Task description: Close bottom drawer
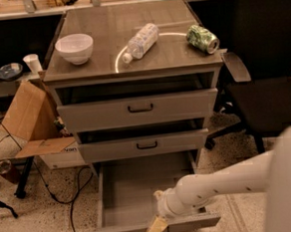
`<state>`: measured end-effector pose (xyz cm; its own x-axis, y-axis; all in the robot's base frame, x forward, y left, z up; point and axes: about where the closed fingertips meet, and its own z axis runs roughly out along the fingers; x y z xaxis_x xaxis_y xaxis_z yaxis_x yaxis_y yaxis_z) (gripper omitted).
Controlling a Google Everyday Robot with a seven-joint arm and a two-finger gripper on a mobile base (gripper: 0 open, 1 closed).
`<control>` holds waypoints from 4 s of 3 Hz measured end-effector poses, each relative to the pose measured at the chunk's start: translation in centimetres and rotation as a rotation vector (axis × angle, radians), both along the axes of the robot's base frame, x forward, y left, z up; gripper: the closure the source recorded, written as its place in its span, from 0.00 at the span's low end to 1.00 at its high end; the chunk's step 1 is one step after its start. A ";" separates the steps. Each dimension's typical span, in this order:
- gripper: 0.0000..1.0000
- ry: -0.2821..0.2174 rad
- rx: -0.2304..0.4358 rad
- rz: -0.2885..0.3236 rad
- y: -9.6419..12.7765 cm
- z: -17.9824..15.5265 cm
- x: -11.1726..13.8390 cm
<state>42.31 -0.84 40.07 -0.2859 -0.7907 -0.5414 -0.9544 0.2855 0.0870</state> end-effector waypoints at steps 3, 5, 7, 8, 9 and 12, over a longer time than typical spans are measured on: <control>0.87 0.135 -0.042 -0.245 -3.9 -10.8 -0.8; 1.00 0.203 -0.064 -0.305 -6.3 -14.6 -2.4; 1.00 0.283 -0.115 -0.331 -7.8 -19.2 -2.5; 1.00 0.313 -0.175 -0.342 -8.8 -20.6 -2.0; 1.00 0.341 -0.253 -0.338 -9.3 -21.8 -0.9; 0.94 0.286 -0.329 -0.308 -7.9 -21.9 2.6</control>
Offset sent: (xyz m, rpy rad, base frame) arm -0.0026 -0.0373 -0.1392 -0.0479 0.1730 -0.2773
